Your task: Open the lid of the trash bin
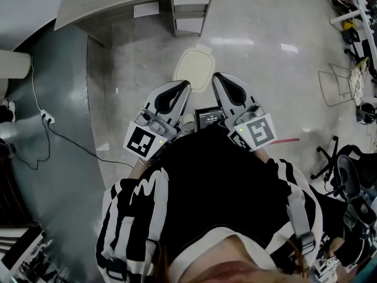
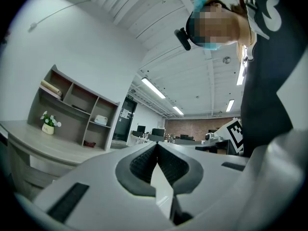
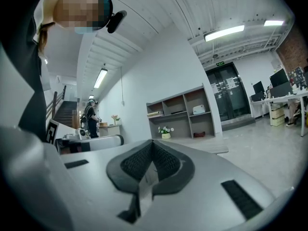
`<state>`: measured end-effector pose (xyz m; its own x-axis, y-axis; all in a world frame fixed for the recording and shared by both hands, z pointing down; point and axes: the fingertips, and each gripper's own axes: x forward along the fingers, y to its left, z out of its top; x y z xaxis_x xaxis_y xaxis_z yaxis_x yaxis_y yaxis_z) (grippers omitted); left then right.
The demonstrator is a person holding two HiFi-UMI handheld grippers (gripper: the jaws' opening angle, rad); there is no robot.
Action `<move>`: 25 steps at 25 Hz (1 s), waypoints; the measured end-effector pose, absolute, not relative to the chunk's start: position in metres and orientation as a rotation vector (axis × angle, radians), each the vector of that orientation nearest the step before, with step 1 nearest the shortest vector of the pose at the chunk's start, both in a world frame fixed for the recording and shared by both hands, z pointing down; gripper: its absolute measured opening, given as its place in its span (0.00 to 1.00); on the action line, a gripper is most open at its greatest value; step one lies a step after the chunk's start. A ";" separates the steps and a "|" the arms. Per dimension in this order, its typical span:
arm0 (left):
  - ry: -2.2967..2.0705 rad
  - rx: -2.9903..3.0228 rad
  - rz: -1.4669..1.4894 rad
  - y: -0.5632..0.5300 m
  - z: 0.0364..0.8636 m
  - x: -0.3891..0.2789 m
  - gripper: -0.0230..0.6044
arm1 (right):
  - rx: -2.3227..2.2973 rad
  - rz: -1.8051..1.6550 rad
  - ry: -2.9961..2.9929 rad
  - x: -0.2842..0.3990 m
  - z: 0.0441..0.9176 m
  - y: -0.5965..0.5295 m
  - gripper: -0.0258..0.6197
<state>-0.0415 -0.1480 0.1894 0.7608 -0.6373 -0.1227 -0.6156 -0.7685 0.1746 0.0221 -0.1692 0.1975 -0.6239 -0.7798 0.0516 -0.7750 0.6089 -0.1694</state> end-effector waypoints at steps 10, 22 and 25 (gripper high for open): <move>-1.083 2.809 -0.275 -0.154 0.187 -0.044 0.04 | -1.276 -0.280 2.833 0.017 0.196 -0.180 0.05; -1.166 2.725 -0.224 -0.162 0.213 -0.050 0.04 | -1.185 -0.354 2.901 0.009 0.216 -0.189 0.05; -1.189 2.706 -0.216 -0.164 0.220 -0.050 0.04 | -1.161 -0.367 2.911 0.009 0.220 -0.191 0.05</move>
<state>-0.0501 -0.1636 0.2200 0.6699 -0.7400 -0.0613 -0.7141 -0.6647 0.2197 0.0088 -0.1912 0.2199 -0.7290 -0.6774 0.0987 -0.6806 0.7020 -0.2095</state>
